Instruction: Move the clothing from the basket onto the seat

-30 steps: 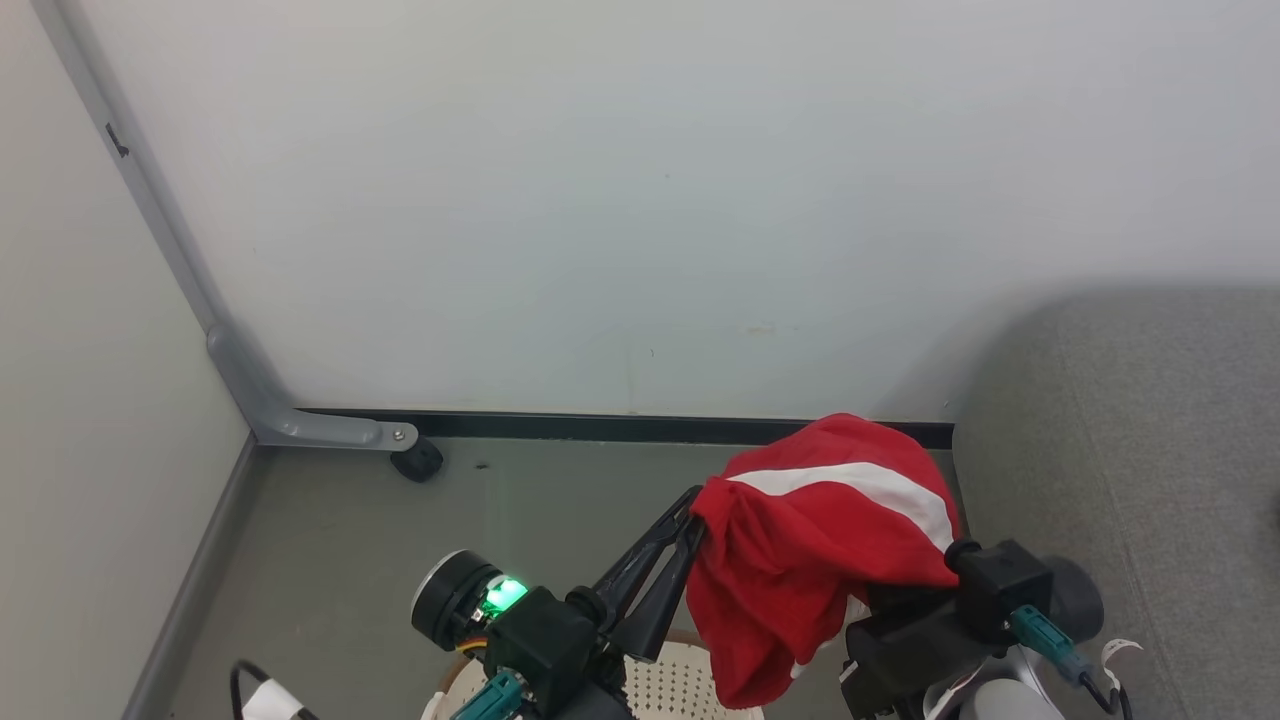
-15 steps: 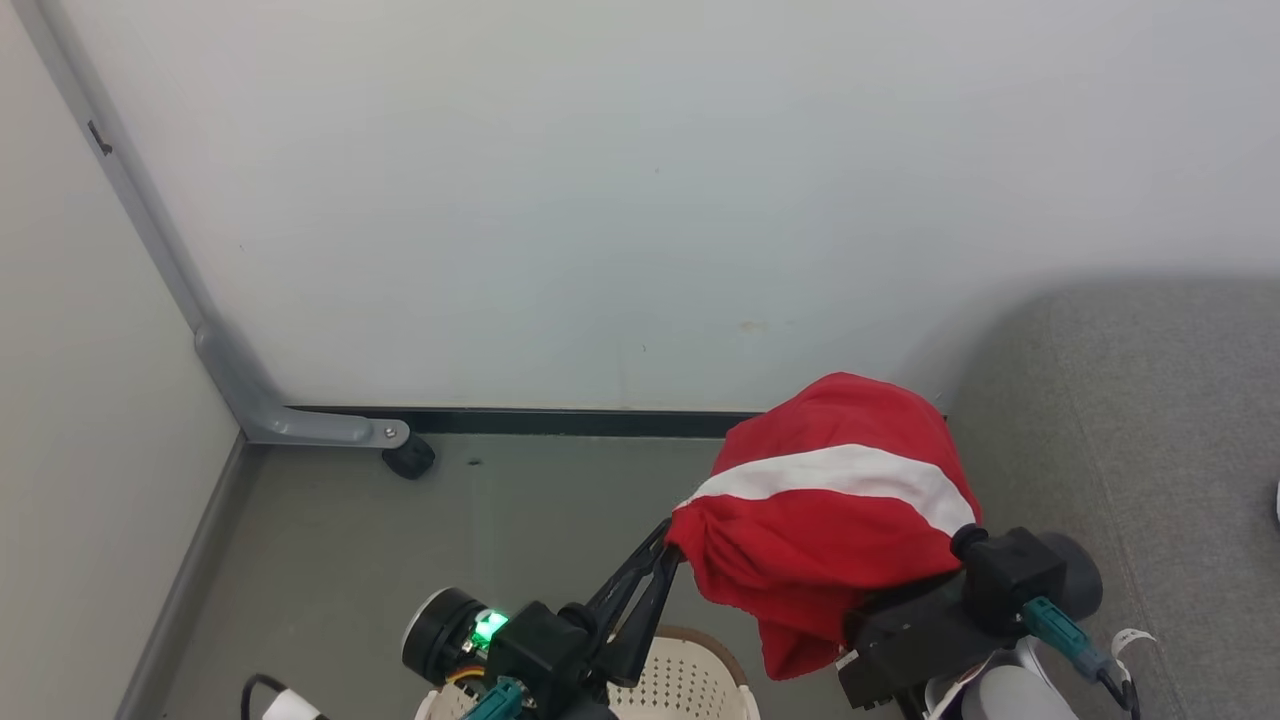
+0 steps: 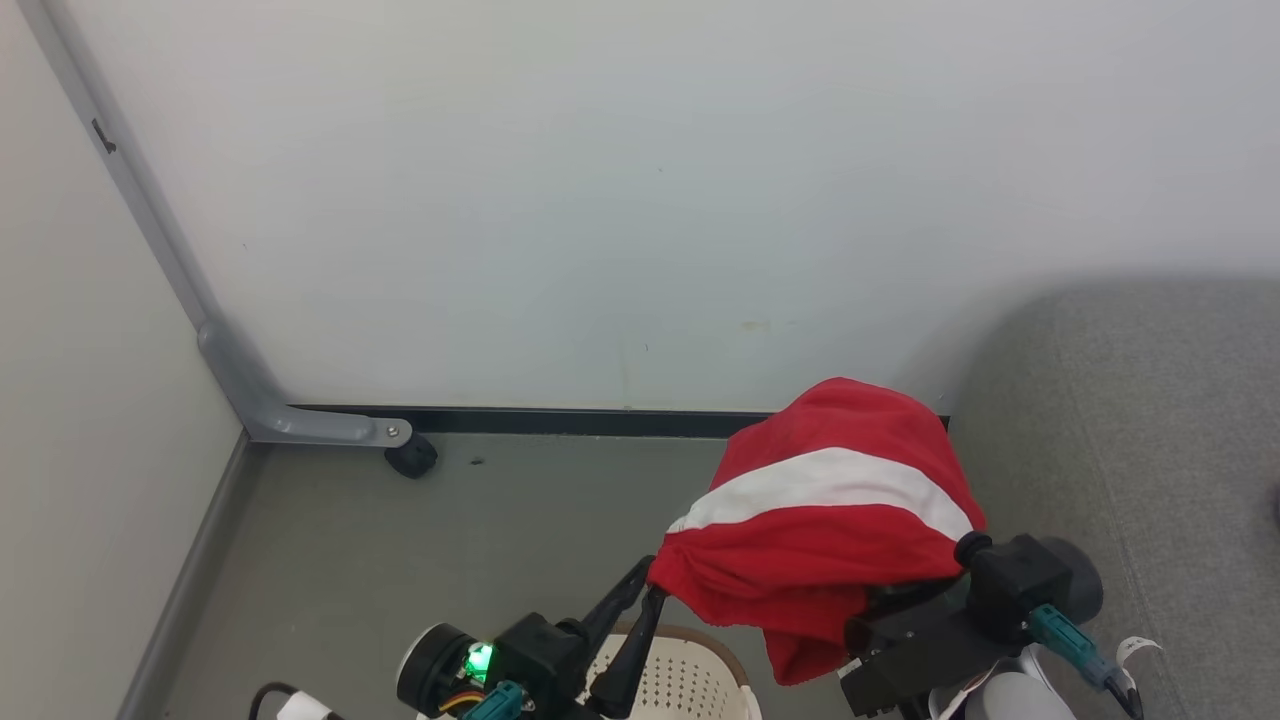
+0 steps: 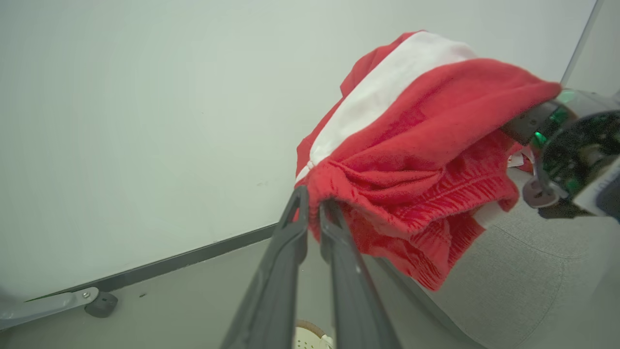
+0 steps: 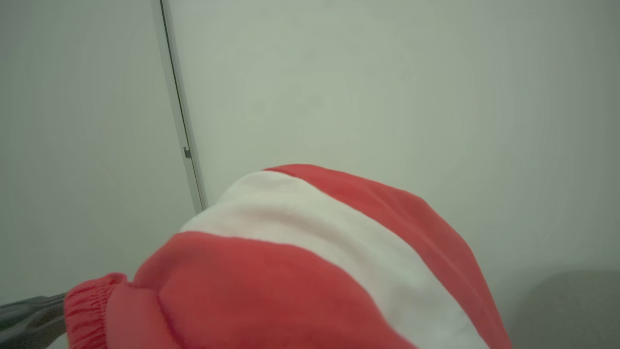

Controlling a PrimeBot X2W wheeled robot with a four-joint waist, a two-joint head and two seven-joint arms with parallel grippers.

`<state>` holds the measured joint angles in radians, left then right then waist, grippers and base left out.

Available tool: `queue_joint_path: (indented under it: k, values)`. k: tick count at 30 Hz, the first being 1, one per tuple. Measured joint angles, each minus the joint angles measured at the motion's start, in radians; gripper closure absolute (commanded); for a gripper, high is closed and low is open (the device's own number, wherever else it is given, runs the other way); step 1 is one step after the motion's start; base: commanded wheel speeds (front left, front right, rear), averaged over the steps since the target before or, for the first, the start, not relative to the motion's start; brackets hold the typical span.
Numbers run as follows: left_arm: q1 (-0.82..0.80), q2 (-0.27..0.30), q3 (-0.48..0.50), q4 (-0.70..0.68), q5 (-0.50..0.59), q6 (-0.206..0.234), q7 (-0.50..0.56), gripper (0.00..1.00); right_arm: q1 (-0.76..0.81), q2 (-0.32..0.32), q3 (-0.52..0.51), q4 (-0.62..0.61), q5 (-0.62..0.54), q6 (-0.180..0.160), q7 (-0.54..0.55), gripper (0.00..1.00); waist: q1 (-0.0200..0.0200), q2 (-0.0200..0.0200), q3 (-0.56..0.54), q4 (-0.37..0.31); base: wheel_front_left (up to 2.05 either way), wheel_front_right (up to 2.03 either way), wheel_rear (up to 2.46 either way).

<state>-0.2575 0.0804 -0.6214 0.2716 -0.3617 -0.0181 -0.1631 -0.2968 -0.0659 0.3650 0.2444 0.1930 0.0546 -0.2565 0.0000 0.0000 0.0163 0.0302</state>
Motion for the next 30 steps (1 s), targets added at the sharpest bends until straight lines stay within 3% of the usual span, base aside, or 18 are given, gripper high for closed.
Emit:
queue_joint_path:
  k: [17, 30]
  values:
    - [0.055, 0.059, 0.046, 0.069, -0.016, 0.019, 0.013, 0.00, 0.010, 0.000, -0.040, -0.015, -0.008, 0.012, 0.000, 1.00, 0.0000, 0.0000, -0.018, 0.001, 0.00, 0.00, 0.00]
    - [0.067, 0.074, 0.174, 0.050, -0.069, 0.081, -0.040, 0.00, 0.041, -0.005, -0.061, -0.042, -0.018, 0.021, 0.000, 1.00, 0.0000, 0.0000, -0.022, 0.008, 0.00, 0.00, 0.00]
